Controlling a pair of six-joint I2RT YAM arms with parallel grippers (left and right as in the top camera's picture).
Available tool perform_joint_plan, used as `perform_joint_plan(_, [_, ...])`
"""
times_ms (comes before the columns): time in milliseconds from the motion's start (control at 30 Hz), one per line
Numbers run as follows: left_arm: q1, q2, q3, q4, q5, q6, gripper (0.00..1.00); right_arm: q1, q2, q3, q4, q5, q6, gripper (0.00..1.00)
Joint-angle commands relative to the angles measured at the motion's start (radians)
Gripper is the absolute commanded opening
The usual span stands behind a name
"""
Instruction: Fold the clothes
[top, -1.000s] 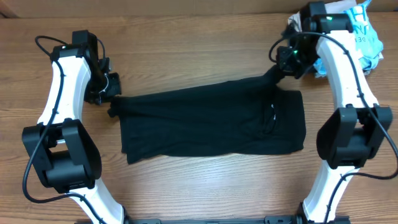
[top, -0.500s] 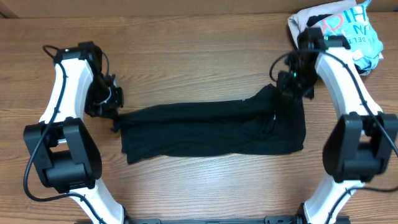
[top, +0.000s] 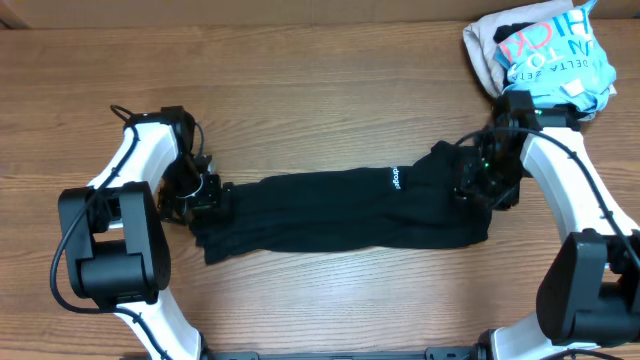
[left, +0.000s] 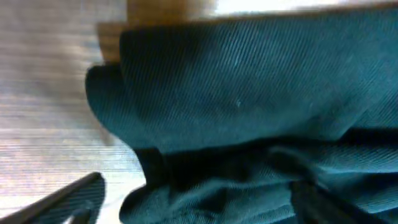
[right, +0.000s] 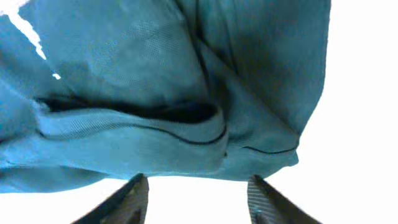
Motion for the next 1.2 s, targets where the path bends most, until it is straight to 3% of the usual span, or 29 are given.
perform_joint_plan(0, [-0.006,-0.008,0.024,-0.002,0.004,0.003,1.0,-0.002,-0.012,-0.009,0.011,0.03,0.004,0.56])
perform_joint_plan(267, [-0.005,-0.048,0.228,-0.137,0.004,-0.014,1.0,-0.008,-0.06,0.042,0.023,0.001,0.006,0.55])
perform_joint_plan(567, [-0.006,-0.357,0.278,-0.122,0.047,-0.021,1.0,0.013,-0.422,0.06,0.021,-0.027,0.003,0.67])
perform_joint_plan(733, [-0.006,-0.468,0.161,-0.045,0.047,-0.023,1.0,0.088,-0.547,0.06,0.029,-0.023,0.003,0.76])
perform_joint_plan(967, [-0.006,-0.489,-0.172,0.242,0.072,-0.029,1.0,0.176,-0.551,0.06,0.033,0.003,0.003,0.77])
perform_joint_plan(1167, [-0.006,-0.489,-0.337,0.438,0.11,-0.008,1.0,0.189,-0.519,0.06,0.035,0.014,0.003,0.77])
